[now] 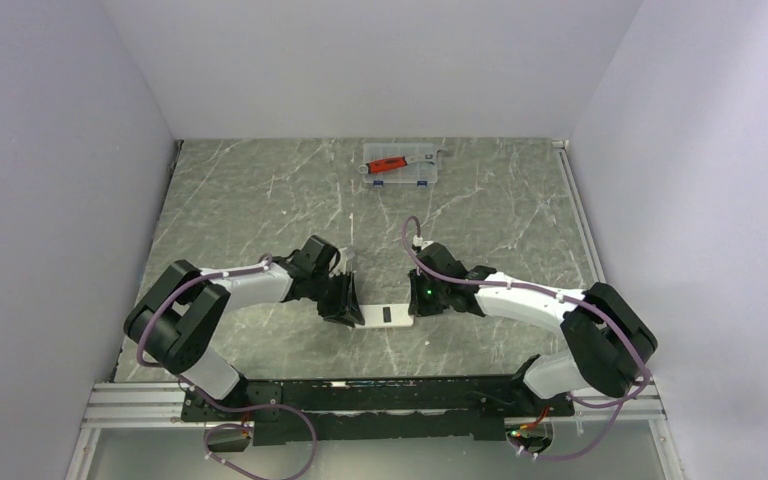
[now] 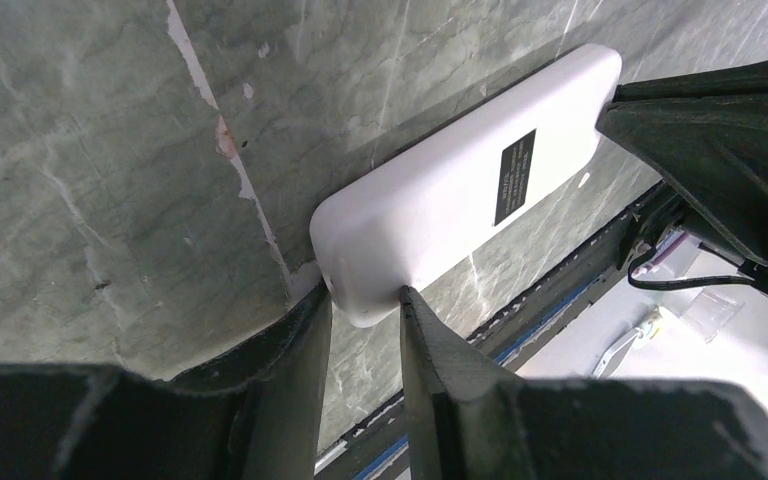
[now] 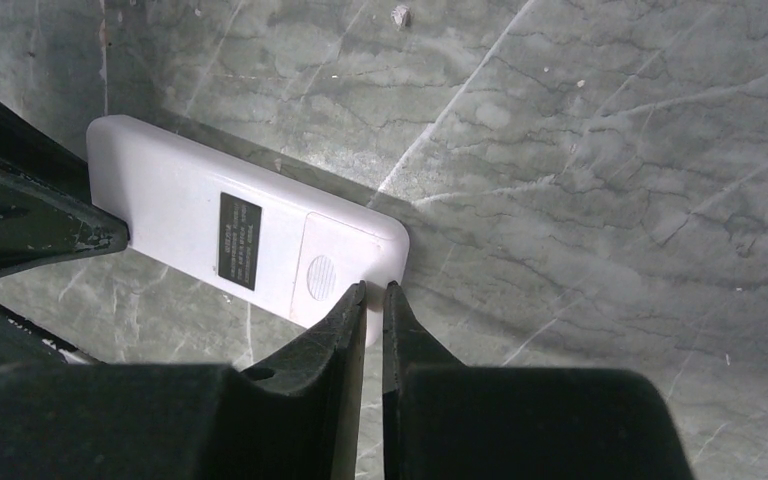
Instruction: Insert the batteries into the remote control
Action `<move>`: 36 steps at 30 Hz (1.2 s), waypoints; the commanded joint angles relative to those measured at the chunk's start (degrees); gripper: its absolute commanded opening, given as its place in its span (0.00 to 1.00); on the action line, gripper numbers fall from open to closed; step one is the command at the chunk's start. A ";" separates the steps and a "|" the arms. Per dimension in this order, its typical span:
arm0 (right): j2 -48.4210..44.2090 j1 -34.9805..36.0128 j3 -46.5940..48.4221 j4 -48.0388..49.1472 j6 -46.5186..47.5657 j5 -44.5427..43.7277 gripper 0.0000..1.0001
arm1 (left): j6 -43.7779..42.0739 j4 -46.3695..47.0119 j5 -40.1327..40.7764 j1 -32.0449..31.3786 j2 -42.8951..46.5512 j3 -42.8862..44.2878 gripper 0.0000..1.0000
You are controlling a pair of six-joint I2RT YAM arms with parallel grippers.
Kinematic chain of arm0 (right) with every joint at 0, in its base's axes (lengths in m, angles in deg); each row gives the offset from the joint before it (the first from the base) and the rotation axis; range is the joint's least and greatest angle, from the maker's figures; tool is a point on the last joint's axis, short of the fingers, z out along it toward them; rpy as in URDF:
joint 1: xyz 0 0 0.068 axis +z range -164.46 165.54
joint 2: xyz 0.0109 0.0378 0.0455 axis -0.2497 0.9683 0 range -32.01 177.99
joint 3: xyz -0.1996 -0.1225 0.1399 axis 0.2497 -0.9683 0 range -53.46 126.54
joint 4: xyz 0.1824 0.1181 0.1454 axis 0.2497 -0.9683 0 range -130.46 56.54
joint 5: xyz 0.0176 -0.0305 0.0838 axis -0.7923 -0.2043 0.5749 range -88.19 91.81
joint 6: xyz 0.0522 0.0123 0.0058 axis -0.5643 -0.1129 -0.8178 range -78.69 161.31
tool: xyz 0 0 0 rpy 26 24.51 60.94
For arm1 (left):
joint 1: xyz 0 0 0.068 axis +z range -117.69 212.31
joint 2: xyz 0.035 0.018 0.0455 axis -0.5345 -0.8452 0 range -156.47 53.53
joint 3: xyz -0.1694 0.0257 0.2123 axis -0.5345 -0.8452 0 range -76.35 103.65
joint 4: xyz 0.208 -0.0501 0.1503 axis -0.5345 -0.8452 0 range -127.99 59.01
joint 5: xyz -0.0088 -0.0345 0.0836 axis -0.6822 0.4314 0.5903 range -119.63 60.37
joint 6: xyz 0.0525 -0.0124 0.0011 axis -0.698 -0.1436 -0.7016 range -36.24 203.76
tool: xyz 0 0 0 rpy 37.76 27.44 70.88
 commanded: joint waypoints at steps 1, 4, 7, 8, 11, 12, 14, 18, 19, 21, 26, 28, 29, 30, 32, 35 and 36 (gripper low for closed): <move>2.56 1.13 -2.63 5.24 -0.83 6.34 0.09 | -1.93 2.78 3.15 -0.75 -3.57 1.02 0.34; 3.10 1.39 -3.32 6.53 -1.49 7.80 0.08 | -1.91 3.30 2.76 -0.75 -4.16 1.32 0.33; 3.25 1.69 -3.21 6.51 -1.74 7.78 0.08 | -1.77 3.38 2.61 -0.73 -4.13 1.41 0.33; 3.14 1.67 -3.09 6.28 -1.67 7.61 0.08 | -1.82 3.36 2.59 -0.68 -4.09 1.45 0.33; 2.73 1.65 -2.54 4.88 -1.13 6.02 0.09 | -1.99 2.91 2.78 -0.74 -3.79 1.62 0.33; 2.62 1.67 -2.02 4.08 -0.73 5.35 0.10 | -2.00 2.64 2.89 -0.75 -3.64 1.67 0.33; 2.04 1.67 -1.22 2.72 -0.21 4.09 0.11 | -2.23 2.08 3.11 -0.75 -3.33 1.76 0.33; 0.75 1.69 -0.29 -0.02 0.92 1.37 0.15 | -2.84 -0.23 4.39 -0.75 -2.19 2.34 0.37; 0.56 1.60 0.09 -0.85 1.37 -0.02 0.16 | -2.99 -0.86 4.82 -0.74 -1.74 2.44 0.38; -0.19 1.50 0.59 -1.94 2.03 -1.17 0.17 | -3.20 -1.83 5.63 -0.75 -0.60 2.61 0.42; -2.07 1.28 1.88 -3.82 3.02 -3.15 0.25 | -3.27 -5.03 7.42 -0.72 0.75 3.78 0.48; -3.15 1.10 2.61 -4.74 3.44 -3.86 0.28 | -3.26 -6.26 8.00 -0.73 1.50 4.38 0.50; -3.75 1.05 2.98 -5.32 3.70 -4.79 0.30 | -3.26 -7.30 8.61 -0.75 1.98 4.77 0.51; -4.46 0.98 3.31 -6.18 3.89 -5.37 0.32 | -3.21 -8.43 9.31 -0.75 2.58 5.21 0.52; -6.14 0.82 3.99 -7.35 4.32 -6.56 0.38 | -3.16 -10.77 10.63 -0.75 4.10 6.09 0.55; -9.08 0.40 4.76 -8.87 5.32 -8.19 0.48 | -2.69 -14.42 12.81 -0.73 6.79 7.56 0.62; -9.96 0.20 5.05 -9.38 5.67 -8.63 0.52 | -2.72 -15.51 13.37 -0.74 7.60 8.15 0.64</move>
